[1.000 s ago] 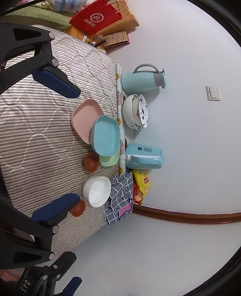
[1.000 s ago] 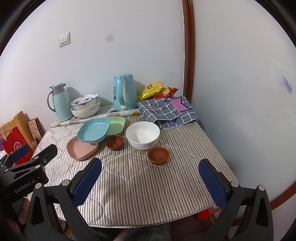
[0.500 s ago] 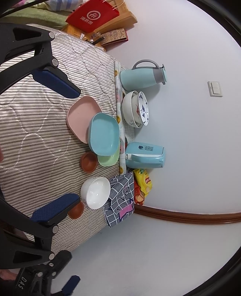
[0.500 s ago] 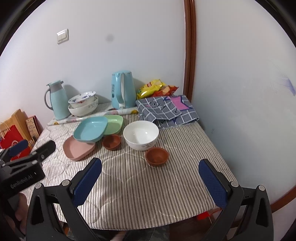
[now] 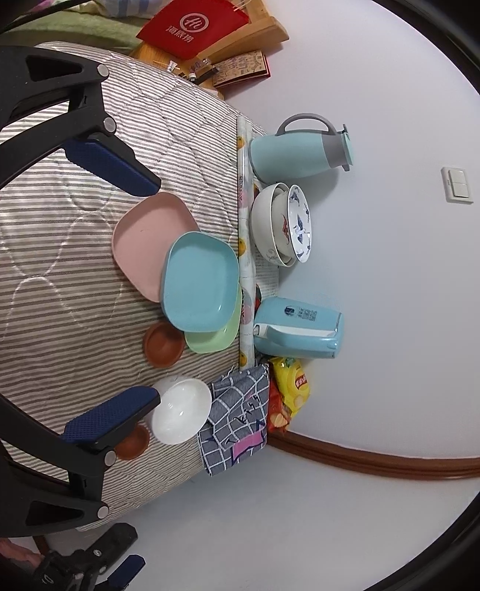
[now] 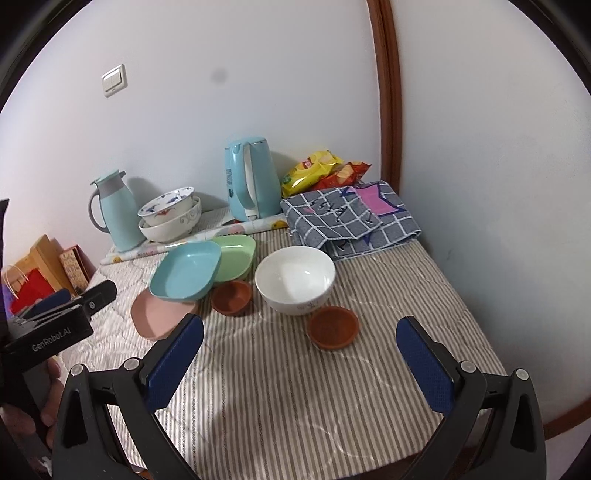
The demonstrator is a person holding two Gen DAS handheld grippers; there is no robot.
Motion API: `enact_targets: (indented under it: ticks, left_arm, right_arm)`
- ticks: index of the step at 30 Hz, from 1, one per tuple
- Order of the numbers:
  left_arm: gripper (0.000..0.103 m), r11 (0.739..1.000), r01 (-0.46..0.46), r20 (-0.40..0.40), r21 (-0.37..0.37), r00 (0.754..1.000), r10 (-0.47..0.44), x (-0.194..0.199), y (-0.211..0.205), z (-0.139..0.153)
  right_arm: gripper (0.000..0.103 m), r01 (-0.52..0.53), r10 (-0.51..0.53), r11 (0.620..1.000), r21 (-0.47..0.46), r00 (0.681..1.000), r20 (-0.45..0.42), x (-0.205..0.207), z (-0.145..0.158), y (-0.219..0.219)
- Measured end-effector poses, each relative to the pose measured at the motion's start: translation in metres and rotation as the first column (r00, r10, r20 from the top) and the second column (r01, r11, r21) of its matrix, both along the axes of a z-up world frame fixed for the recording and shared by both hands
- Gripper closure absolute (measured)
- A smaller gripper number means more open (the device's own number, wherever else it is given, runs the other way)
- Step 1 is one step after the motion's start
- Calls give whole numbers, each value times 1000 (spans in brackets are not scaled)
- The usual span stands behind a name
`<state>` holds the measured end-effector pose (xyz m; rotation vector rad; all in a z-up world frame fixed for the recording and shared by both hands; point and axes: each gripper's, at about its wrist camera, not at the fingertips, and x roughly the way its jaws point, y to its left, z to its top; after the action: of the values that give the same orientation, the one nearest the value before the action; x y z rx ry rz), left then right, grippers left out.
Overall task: Organize plates and bowls
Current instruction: 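Move both tools forward toward the light-blue and green plates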
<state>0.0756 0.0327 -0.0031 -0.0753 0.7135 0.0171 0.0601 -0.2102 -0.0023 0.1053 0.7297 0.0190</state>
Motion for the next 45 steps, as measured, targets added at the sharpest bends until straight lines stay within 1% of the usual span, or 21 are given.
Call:
enact_targets:
  ticks: [4, 7, 9, 11, 12, 16, 22, 26, 31, 33, 35, 36, 40, 42, 43, 45]
  left_arm:
    - [0, 1000, -11, -4, 6, 1000, 11, 14, 6, 0]
    - [1, 1000, -14, -20, -12, 1000, 14, 24, 14, -3]
    - [2, 1000, -18, -38, -26, 999, 17, 34, 21, -5]
    - [2, 999, -27, -41, -25, 999, 26, 42, 28, -8]
    - [2, 999, -28, -44, -27, 999, 27, 45, 31, -10]
    - [7, 999, -41, -65, -33, 997, 38, 62, 47, -17]
    - [8, 998, -47, -90, -48, 995, 43, 85, 63, -28]
    - [9, 997, -68, -105, -48, 993, 62, 101, 71, -39]
    - [10, 996, -86, -125, -32, 989, 82, 120, 80, -50]
    - [10, 995, -93, -134, -30, 987, 88, 126, 84, -55]
    - [10, 995, -94, -139, -36, 986, 88, 132, 88, -61]
    - [10, 995, -93, -141, -38, 986, 87, 134, 90, -63]
    - [19, 996, -76, -166, -41, 984, 68, 148, 92, -75]
    - [20, 996, -74, -176, -41, 982, 66, 153, 92, -80]
    - [22, 997, -63, -182, -47, 982, 54, 157, 92, -84]
    - [25, 998, -51, -195, -47, 980, 41, 164, 91, -90]
  right_arm:
    - [3, -12, 12, 1000, 19, 1000, -10, 18, 0, 4]
    - [5, -26, 27, 999, 22, 999, -21, 34, -1, 11]
    - [7, -37, 37, 999, 24, 999, -32, 46, -2, 18]
    - [10, -52, 53, 998, 20, 998, -43, 56, -4, 25]
    - [11, -62, 62, 998, 15, 997, -47, 61, -5, 30]
    - [17, -86, 86, 996, -4, 995, -54, 81, -9, 47]
    - [22, -122, 121, 993, -2, 988, -91, 108, -23, 72]
    - [23, -151, 149, 988, -9, 981, -128, 127, -35, 90]
    - [26, -173, 169, 985, -7, 973, -160, 147, -51, 106]
    - [28, -178, 175, 984, 0, 970, -171, 155, -58, 110]
    - [35, -180, 179, 984, 8, 966, -188, 162, -66, 114]
    - [36, -182, 181, 983, 11, 964, -196, 165, -69, 116]
    - [43, -180, 179, 984, 17, 960, -214, 179, -83, 125]
    - [47, -175, 176, 984, 24, 959, -223, 184, -89, 129]
    - [49, -180, 181, 983, 27, 956, -231, 187, -92, 131]
    - [50, -179, 180, 983, 26, 954, -240, 192, -99, 134]
